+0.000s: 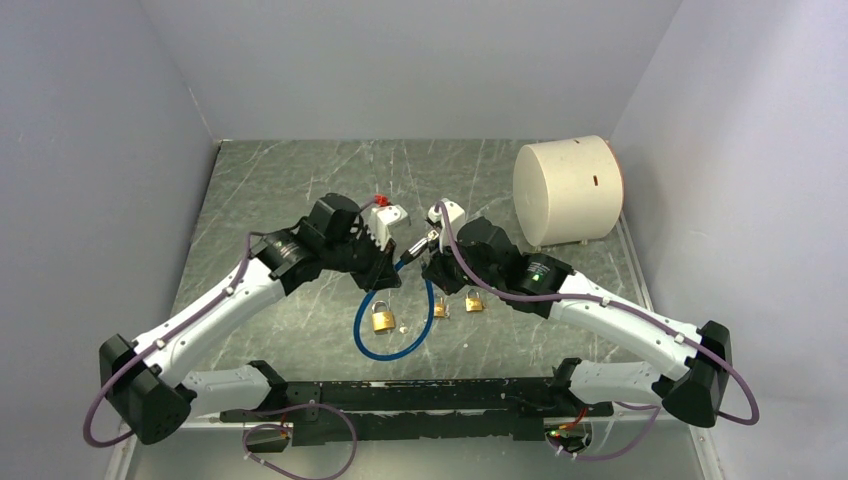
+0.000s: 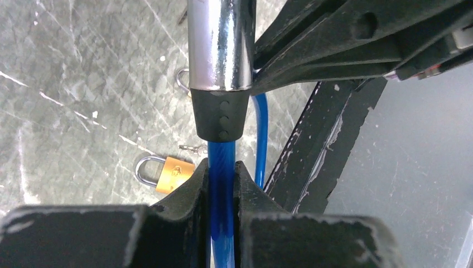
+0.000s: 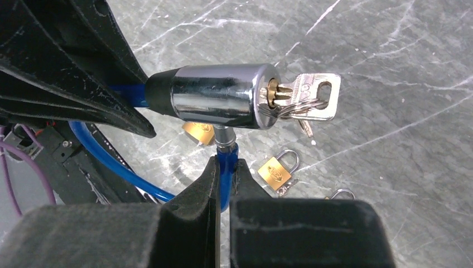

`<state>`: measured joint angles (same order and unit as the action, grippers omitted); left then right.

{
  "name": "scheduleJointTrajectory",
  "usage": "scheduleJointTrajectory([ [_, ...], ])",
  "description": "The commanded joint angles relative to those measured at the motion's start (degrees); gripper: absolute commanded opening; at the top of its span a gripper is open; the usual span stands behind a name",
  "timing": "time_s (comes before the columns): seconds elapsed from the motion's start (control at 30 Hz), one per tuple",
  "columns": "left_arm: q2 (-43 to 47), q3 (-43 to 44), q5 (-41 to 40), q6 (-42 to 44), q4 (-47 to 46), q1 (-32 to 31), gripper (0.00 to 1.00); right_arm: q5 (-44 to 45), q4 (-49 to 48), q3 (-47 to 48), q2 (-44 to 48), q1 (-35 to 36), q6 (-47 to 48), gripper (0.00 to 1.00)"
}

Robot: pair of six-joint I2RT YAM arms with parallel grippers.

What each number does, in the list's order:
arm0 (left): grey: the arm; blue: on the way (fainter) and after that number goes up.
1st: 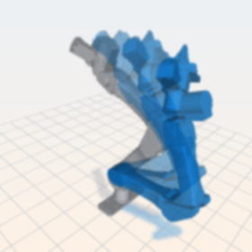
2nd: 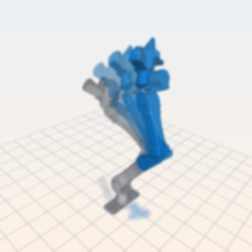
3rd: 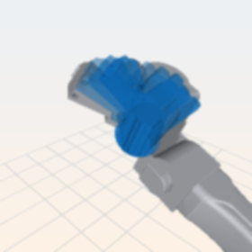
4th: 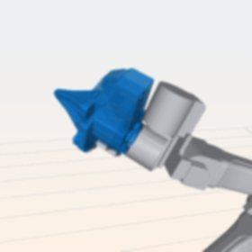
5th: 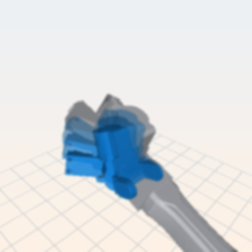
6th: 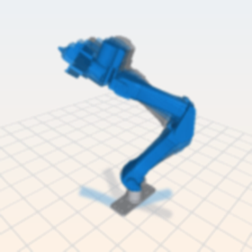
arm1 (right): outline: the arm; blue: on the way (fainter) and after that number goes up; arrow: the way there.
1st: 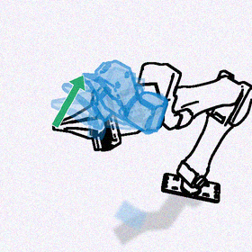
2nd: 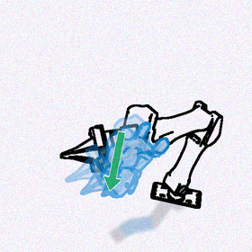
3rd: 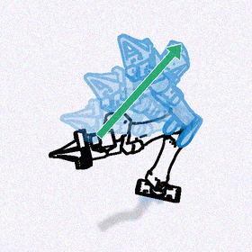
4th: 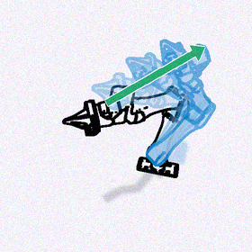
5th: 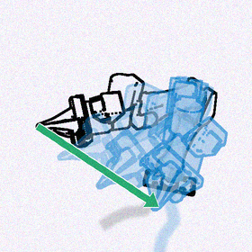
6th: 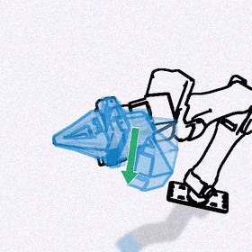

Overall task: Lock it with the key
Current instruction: Lock the lock.

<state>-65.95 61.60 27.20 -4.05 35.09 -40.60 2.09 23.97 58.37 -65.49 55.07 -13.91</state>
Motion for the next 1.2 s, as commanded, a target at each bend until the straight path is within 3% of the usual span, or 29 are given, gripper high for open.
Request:
scheduleJointTrajectory([
  [0.0, -3.15, 4.76, -1.12, 5.97, 7.77, -0.66, 0.03, 0.09, -4.57, 1.71, 3.02, 0.66, -0.23, 0.00],
  [0.37, -4.97, 6.77, -1.64, 7.63, 10.39, -0.68, 0.02, -3.81, -5.33, 2.46, 5.29, 1.02, 0.96, 0.00],
  [0.87, -5.52, 4.95, 8.14, 12.02, 11.97, -0.86, 0.03, -0.16, -10.97, 1.37, 5.14, 1.01, -2.41, 0.00],
  [1.17, -2.58, 3.76, -0.89, 10.74, 11.00, 0.56, 0.02, -13.78, -6.43, 4.18, 3.53, 1.10, 2.65, 0.00],
])
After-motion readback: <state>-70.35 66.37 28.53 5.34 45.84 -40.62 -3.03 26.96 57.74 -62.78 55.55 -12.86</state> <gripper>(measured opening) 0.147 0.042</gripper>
